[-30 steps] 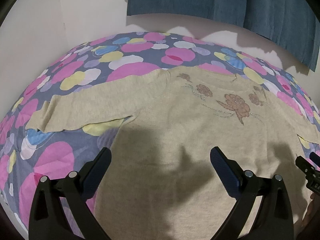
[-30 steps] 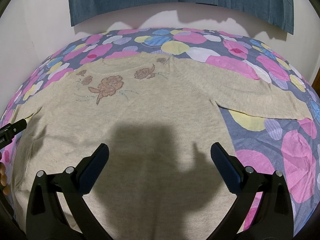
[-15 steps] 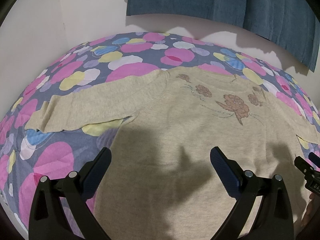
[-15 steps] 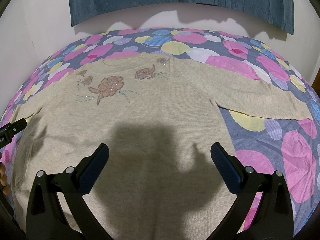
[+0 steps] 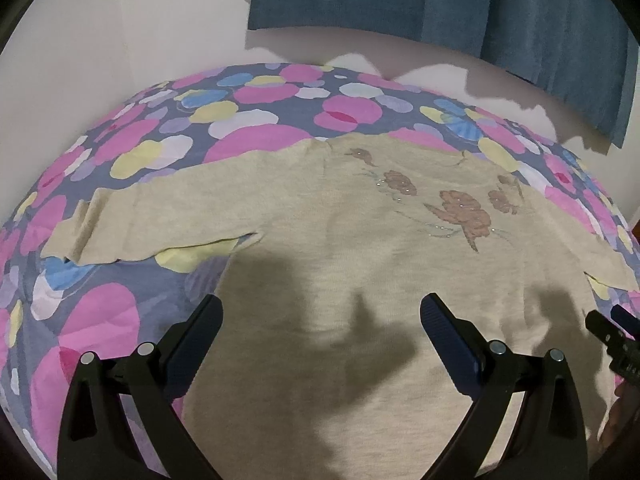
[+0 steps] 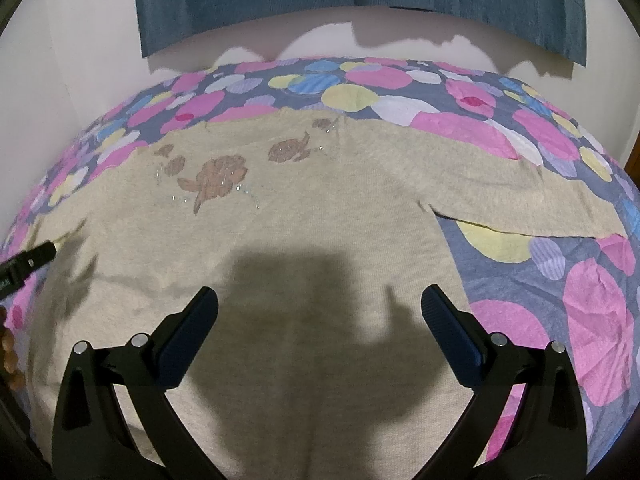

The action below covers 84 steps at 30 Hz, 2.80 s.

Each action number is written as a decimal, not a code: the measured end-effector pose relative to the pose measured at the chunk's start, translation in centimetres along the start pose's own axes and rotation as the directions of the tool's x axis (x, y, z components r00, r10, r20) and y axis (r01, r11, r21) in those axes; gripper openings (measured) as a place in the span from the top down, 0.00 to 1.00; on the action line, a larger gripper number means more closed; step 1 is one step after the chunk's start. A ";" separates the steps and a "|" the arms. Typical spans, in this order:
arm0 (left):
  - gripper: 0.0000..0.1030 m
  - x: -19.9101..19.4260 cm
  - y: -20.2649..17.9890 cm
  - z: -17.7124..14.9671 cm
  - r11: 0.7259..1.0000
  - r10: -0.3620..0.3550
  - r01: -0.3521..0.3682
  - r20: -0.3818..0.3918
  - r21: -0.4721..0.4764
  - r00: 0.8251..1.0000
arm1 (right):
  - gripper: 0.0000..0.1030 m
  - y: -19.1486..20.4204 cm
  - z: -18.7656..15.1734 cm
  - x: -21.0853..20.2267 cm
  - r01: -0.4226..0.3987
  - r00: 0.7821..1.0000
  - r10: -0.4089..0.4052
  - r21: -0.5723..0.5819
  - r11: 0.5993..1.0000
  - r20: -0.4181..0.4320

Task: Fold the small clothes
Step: 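Grasp the beige sweater's sleeve cuff with the right gripper, then lift the sleeve with the right gripper and lay it across the sweater body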

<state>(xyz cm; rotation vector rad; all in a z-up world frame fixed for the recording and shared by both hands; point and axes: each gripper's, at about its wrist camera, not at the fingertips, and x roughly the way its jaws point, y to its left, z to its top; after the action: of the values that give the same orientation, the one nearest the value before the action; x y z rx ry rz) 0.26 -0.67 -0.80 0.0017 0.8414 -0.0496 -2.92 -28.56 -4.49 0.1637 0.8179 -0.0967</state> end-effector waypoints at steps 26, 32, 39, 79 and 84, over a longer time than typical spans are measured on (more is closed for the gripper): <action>0.04 2.4 5.1 1.4 0.987 0.016 -0.018 -0.015 -0.161 1.000 | 0.52 -40.9 -0.6 0.3 -0.061 0.986 -0.102 0.852 0.520 0.133; 0.05 3.1 5.4 1.5 0.987 0.026 -0.032 -0.037 -0.157 0.999 | 0.56 -44.2 -0.5 1.3 -0.126 0.971 -0.126 0.879 0.460 0.205; 0.05 3.0 5.8 1.5 0.985 -0.003 -0.003 -0.035 -0.170 0.999 | 0.96 -45.4 -1.1 2.1 -0.136 0.971 -0.123 0.897 0.421 0.205; 0.05 -1.2 10.8 2.0 0.978 -0.029 0.036 0.034 -0.204 0.999 | 0.96 10.0 14.3 4.4 -0.435 0.893 0.405 0.147 0.888 0.198; 0.05 -1.0 10.9 2.0 0.979 -0.029 0.034 0.030 -0.203 0.999 | 0.96 13.4 12.6 7.1 -0.433 0.899 0.421 0.114 0.894 0.119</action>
<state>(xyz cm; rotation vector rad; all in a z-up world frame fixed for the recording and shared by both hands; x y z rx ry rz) 1.57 10.19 1.07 -0.2047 0.8165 0.0068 12.96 -17.85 0.18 0.4644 0.6670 0.2557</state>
